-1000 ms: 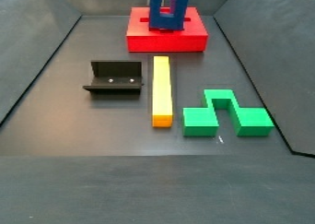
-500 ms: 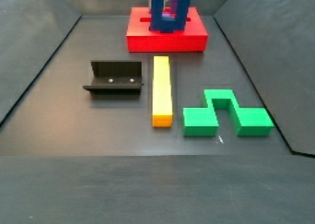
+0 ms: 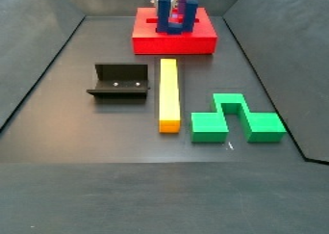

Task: Pick up the blue object. Move up. Move to above the board. Insert the blue object.
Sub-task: Insert the blue object.

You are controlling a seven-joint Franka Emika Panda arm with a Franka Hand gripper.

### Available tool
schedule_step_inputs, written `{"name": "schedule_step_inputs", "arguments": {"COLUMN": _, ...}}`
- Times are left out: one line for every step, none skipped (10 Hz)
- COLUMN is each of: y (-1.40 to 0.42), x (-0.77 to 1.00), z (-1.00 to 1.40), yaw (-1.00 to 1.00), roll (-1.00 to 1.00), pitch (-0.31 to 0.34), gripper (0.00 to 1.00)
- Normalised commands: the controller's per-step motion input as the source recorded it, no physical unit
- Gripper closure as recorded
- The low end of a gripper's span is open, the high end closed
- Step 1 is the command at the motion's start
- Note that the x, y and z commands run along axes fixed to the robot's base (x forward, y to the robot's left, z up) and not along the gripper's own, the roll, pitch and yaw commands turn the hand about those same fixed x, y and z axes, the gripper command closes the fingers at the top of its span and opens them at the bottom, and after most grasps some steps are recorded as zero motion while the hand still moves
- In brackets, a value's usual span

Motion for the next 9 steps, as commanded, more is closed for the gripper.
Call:
{"name": "schedule_step_inputs", "arguments": {"y": -0.27, "x": 0.00, "z": -0.37, "yaw": -0.05, "roll": 0.16, "pitch": -0.059, "gripper": 1.00}}
{"name": "schedule_step_inputs", "arguments": {"y": -0.01, "x": 0.29, "z": -0.55, "yaw": 0.00, "roll": 0.06, "pitch": -0.027, "gripper": 1.00}}
{"name": "schedule_step_inputs", "arguments": {"y": 0.00, "x": 0.48, "z": -0.79, "yaw": 0.00, "roll": 0.06, "pitch": 0.000, "gripper": 1.00}}
{"name": "schedule_step_inputs", "arguments": {"y": 0.00, "x": 0.54, "z": -0.90, "yaw": 0.00, "roll": 0.02, "pitch": 0.000, "gripper": 1.00}}
{"name": "schedule_step_inputs", "arguments": {"y": 0.00, "x": 0.40, "z": -0.77, "yaw": 0.07, "roll": 0.00, "pitch": 0.000, "gripper": 1.00}}
{"name": "schedule_step_inputs", "arguments": {"y": 0.00, "x": 0.56, "z": -0.83, "yaw": 0.07, "roll": 0.00, "pitch": 0.000, "gripper": 1.00}}
{"name": "schedule_step_inputs", "arguments": {"y": 0.00, "x": 0.62, "z": -0.82, "yaw": 0.01, "roll": 0.00, "pitch": 0.007, "gripper": 1.00}}
{"name": "schedule_step_inputs", "arguments": {"y": 0.05, "x": 0.65, "z": -0.75, "yaw": 0.00, "roll": -0.01, "pitch": 0.049, "gripper": 1.00}}
{"name": "schedule_step_inputs", "arguments": {"y": 0.09, "x": 0.51, "z": -0.69, "yaw": 0.00, "roll": -0.04, "pitch": 0.040, "gripper": 1.00}}
